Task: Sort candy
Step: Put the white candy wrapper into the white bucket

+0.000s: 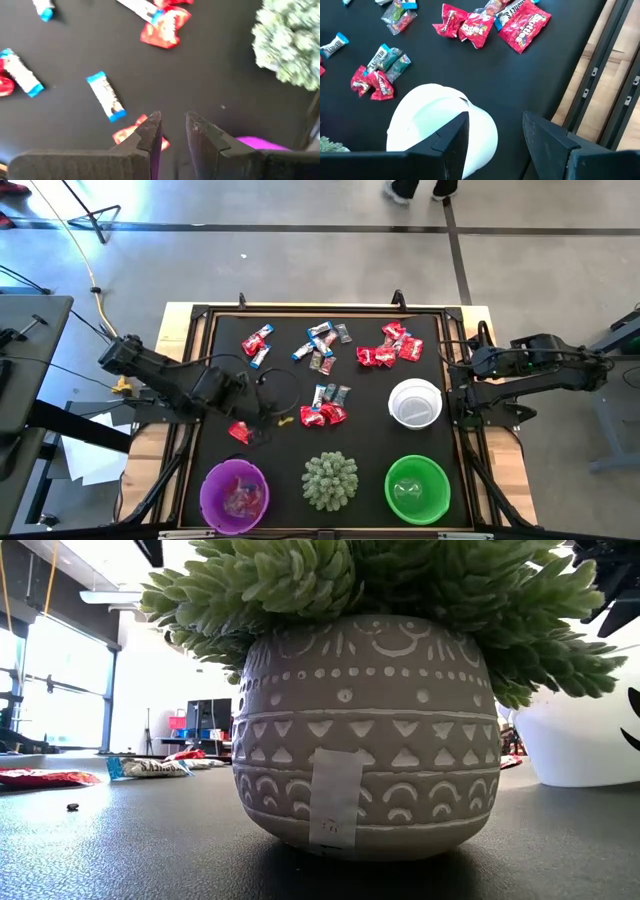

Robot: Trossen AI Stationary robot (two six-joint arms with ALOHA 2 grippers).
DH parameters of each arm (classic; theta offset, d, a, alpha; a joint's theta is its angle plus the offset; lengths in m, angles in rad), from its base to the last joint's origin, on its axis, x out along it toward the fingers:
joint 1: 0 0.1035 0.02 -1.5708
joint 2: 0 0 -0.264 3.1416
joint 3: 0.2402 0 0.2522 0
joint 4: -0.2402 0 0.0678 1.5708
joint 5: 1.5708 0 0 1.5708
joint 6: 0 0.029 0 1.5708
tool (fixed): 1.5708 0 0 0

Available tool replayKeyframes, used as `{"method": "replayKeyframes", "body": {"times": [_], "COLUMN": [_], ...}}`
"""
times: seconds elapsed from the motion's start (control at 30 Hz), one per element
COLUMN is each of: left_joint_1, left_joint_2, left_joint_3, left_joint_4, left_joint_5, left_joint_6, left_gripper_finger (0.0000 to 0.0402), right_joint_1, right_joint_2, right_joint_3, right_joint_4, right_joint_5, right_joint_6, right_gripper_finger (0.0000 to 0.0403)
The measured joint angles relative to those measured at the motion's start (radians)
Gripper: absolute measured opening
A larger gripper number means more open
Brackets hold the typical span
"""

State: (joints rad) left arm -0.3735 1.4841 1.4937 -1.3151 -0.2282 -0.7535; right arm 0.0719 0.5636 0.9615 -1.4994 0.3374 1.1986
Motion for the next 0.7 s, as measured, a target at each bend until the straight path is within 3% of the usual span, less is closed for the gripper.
{"method": "replayKeyframes", "body": {"times": [0.13,0.4,0.7], "left_joint_1": [0.049,0.148,0.285], "left_joint_2": [0.0,0.0,0.001], "left_joint_3": [0.0,0.0,-0.104], "left_joint_4": [0.008,0.003,0.01], "left_joint_5": [-0.003,0.005,0.029], "left_joint_6": [0.056,0.013,0.042], "left_gripper_finger": [0.0076,0.0076,0.0076], "right_joint_1": [0.0,0.0,0.0], "right_joint_2": [0.0,0.0,0.0], "right_joint_3": [0.0,0.0,0.0], "right_joint_4": [0.0,0.0,0.0], "right_joint_5": [0.035,0.089,0.186], "right_joint_6": [-0.004,0.008,-0.001], "right_gripper_finger": [0.0183,0.0183,0.0183]}}
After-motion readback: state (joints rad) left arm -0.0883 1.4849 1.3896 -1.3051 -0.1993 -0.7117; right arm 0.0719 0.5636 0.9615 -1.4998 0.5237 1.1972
